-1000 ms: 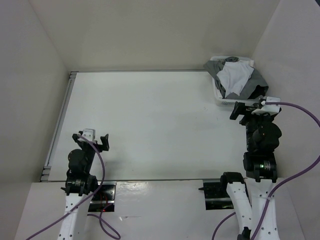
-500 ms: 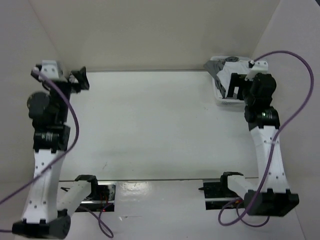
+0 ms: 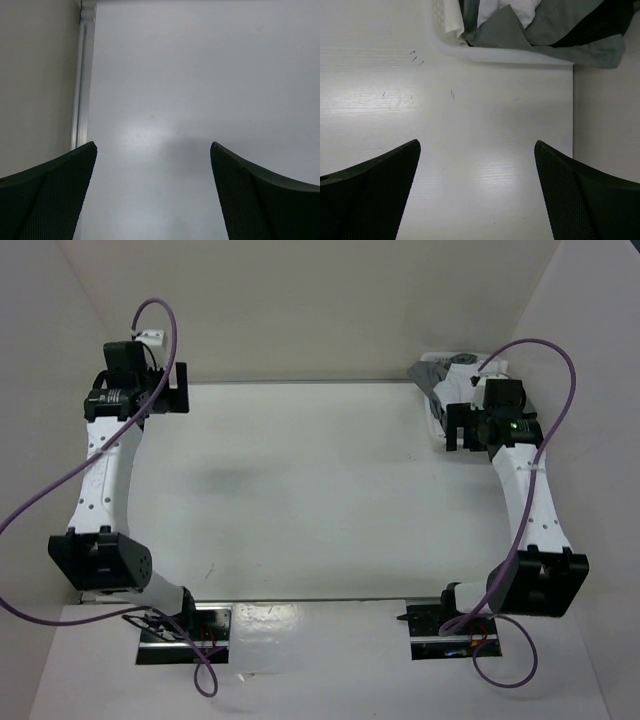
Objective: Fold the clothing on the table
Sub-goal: Grab the skirt from the pile
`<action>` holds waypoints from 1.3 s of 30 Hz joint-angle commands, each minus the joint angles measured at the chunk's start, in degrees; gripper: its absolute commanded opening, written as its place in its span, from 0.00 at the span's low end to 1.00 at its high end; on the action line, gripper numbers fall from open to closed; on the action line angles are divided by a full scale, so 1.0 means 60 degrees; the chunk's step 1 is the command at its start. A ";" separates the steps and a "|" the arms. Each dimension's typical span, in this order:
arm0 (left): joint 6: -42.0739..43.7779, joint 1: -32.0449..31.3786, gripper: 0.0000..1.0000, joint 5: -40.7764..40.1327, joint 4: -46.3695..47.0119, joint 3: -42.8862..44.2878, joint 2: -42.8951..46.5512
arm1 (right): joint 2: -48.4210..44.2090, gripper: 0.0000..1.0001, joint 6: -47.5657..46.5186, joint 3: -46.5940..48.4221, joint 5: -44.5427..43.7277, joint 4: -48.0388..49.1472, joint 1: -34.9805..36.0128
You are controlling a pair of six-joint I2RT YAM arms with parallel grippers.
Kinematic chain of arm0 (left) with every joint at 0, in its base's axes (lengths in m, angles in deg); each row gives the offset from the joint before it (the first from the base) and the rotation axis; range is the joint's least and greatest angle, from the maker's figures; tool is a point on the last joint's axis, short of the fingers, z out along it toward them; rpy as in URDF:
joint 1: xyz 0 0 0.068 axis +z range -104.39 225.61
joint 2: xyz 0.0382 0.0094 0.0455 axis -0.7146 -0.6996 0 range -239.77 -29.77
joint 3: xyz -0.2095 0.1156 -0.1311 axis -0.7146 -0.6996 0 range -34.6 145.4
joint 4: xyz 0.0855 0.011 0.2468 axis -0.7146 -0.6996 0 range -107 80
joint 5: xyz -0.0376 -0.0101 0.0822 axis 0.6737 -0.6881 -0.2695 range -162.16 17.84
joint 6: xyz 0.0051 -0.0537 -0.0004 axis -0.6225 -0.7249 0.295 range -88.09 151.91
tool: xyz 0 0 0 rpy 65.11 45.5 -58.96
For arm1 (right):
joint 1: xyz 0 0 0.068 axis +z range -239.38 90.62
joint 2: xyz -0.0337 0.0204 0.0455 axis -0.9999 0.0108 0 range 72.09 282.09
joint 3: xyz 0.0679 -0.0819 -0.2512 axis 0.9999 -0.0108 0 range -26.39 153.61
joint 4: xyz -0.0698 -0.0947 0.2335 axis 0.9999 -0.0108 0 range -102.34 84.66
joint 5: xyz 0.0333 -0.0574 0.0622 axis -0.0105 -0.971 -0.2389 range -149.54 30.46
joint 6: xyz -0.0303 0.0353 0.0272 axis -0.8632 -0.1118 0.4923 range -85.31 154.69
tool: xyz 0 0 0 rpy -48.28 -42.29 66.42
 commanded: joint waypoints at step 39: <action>0.1188 0.2880 1.00 0.2271 0.0103 -0.4962 0.3508 | 0.9293 0.57 0.0405 0.9402 0.0902 0.0947 -0.0486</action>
